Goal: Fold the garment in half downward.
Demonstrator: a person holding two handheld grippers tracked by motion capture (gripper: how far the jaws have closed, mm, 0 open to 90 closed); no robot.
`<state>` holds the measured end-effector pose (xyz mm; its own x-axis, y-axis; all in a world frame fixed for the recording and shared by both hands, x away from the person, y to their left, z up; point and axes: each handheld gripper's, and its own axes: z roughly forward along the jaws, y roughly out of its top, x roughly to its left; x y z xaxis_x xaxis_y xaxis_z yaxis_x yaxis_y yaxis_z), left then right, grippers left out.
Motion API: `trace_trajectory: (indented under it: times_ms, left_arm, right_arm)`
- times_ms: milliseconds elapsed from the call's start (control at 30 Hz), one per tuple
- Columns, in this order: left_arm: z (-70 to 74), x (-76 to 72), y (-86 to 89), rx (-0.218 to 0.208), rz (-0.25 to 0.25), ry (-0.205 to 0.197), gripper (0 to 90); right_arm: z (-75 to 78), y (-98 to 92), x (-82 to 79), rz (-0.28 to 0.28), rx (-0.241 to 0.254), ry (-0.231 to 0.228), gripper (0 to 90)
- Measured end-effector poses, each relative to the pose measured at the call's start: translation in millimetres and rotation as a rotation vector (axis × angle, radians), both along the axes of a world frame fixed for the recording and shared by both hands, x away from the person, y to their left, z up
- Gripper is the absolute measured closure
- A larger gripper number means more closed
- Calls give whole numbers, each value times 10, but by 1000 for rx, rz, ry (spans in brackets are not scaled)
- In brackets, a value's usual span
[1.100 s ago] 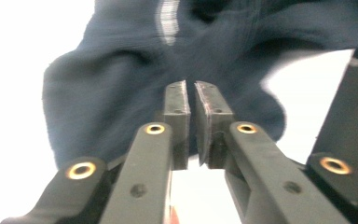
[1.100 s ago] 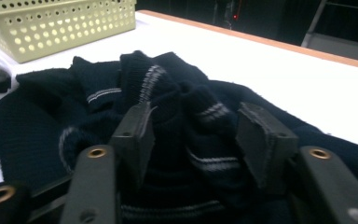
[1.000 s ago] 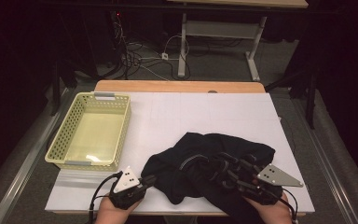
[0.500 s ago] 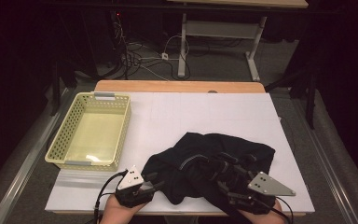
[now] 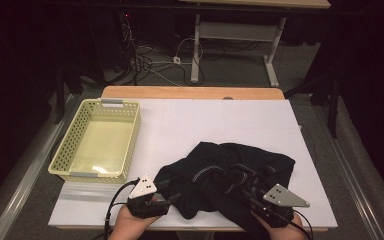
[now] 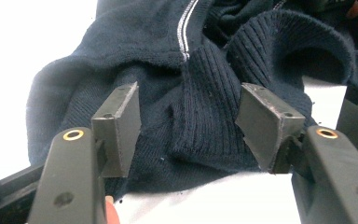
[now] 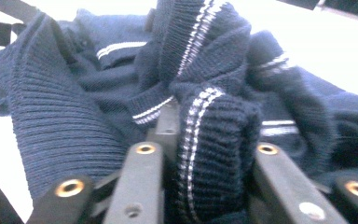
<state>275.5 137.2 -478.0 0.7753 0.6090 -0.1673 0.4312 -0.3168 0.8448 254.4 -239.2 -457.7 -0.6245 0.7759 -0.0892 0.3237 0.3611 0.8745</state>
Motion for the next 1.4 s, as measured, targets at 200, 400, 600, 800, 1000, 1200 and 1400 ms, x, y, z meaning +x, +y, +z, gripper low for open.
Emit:
trace_trajectory:
  times_ms: [200,400,600,800,1000,1200,1400]
  left_arm:
    - [-1,-7,21,4,4,-2,388]
    - [-10,7,46,6,18,-4,388]
    - [34,25,0,2,33,-19,303]
    - [298,115,-225,-2,28,-52,194]
    - [444,290,-833,72,-82,-63,165]
    - [176,467,-1344,244,-180,29,348]
    - [169,459,-1304,275,-194,-10,730]
  right_arm:
    - [148,-277,-13,-69,29,-61,794]
    - [248,-747,10,-190,73,-97,796]
    - [183,-1055,63,-277,90,-88,789]
    - [54,-1072,130,-284,97,-30,671]
    - [105,-1063,120,-289,125,-41,517]
    - [164,-997,93,-276,126,-63,466]
    - [178,-964,93,-260,119,-68,456]
